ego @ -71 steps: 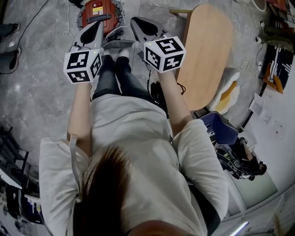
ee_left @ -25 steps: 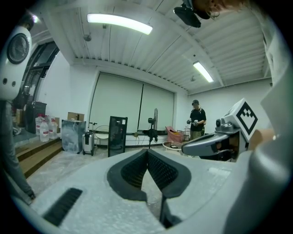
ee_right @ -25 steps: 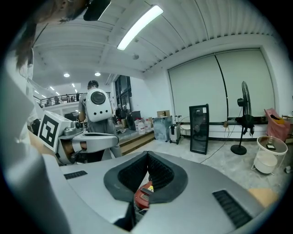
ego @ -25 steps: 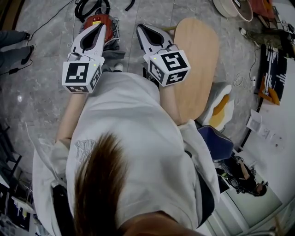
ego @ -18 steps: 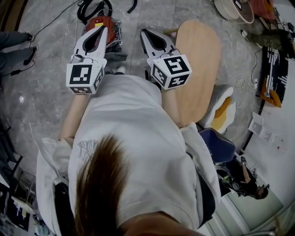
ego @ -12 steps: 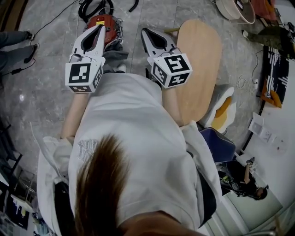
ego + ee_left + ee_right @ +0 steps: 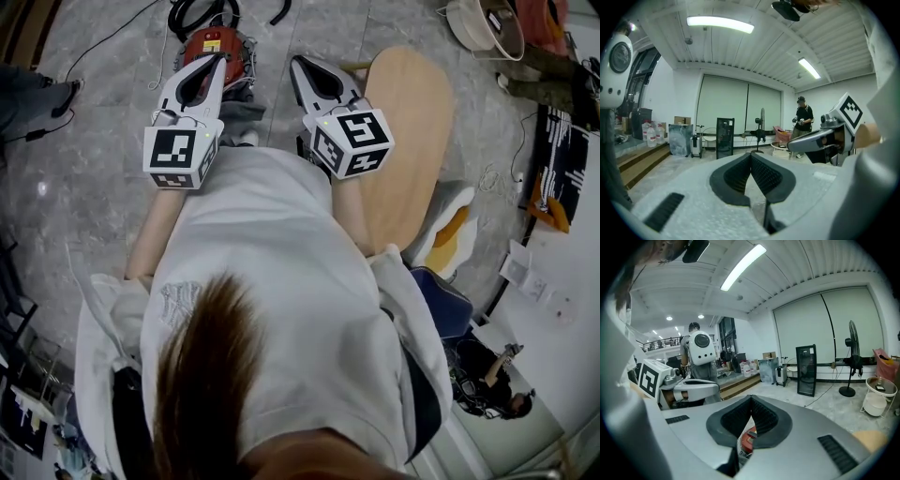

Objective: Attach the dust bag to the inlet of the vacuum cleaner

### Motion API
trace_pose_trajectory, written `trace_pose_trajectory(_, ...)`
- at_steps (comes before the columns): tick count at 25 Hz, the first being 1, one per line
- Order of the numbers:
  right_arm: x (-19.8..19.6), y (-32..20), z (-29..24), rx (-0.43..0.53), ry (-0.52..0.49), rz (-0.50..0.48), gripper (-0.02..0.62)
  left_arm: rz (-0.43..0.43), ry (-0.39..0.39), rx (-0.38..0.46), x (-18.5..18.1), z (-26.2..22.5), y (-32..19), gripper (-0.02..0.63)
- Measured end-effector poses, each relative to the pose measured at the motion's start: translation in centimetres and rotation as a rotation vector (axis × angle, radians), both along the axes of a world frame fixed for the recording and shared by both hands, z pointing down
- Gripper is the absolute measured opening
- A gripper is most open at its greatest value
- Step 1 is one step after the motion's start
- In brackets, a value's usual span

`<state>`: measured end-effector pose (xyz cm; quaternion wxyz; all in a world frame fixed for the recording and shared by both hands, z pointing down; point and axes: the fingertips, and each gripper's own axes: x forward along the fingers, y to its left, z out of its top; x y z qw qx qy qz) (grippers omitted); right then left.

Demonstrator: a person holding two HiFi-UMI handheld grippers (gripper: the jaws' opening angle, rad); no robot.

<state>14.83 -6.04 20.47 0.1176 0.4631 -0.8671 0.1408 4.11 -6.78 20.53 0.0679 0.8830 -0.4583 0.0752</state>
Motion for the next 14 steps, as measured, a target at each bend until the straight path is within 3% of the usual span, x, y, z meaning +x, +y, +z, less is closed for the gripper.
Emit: trace_pose_trajectory(14, 0.38, -0.82, -0.24, 0.007, -0.004, -0.008, 0.002, -0.018, 0.012, 0.019, 0.02, -0.67, -0.56, 0.018)
